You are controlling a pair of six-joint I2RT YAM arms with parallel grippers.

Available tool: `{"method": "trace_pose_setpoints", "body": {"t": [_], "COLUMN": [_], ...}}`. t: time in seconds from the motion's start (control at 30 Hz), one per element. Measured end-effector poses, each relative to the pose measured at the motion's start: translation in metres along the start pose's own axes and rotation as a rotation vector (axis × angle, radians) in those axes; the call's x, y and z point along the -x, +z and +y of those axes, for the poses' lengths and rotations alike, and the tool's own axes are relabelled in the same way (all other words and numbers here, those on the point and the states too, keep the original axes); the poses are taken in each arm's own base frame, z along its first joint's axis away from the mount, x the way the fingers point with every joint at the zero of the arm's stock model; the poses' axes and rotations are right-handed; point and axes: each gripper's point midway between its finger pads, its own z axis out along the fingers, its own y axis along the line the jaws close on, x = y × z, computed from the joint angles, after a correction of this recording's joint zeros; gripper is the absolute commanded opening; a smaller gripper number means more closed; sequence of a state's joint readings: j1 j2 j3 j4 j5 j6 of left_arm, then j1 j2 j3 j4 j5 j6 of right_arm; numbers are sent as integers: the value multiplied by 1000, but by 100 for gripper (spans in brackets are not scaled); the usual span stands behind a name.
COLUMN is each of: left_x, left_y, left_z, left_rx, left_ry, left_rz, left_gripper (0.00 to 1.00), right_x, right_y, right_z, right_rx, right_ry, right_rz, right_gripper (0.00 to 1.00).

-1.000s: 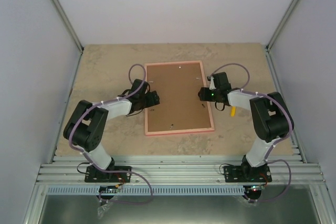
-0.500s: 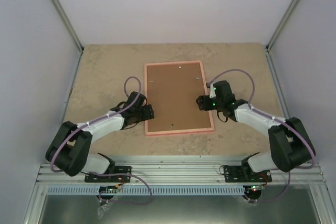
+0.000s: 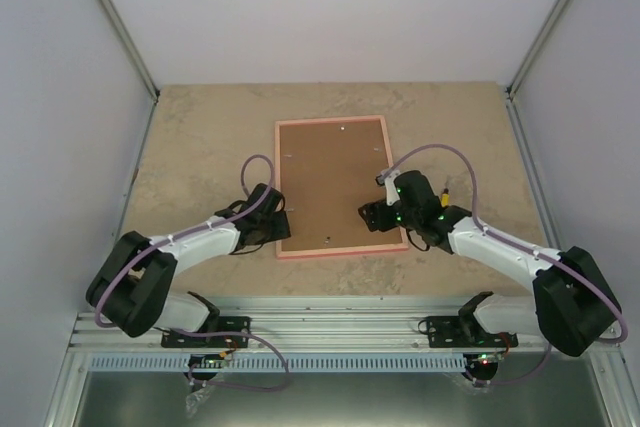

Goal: Take the photo out of the frame

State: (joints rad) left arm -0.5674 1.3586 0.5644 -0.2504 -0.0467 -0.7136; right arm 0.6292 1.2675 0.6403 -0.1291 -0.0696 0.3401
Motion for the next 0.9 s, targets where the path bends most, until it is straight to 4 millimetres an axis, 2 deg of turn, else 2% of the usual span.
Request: {"method": "trace_pose_setpoints", "body": {"t": [0.57,0.9], "left_x": [1,1], "left_y": [3,-4], "left_z": [-2,4], "left_rx": [3,45], "left_ry": [-4,22], "left_rz": [-11,-8], "left_gripper": [13,4], "right_x": [-12,-22], "right_y": [1,-3], "right_z": [30,60], "right_rx": [21,40], "right_ry": [-158,-329], "right_rz": [8,6], "right_gripper": [83,83]}}
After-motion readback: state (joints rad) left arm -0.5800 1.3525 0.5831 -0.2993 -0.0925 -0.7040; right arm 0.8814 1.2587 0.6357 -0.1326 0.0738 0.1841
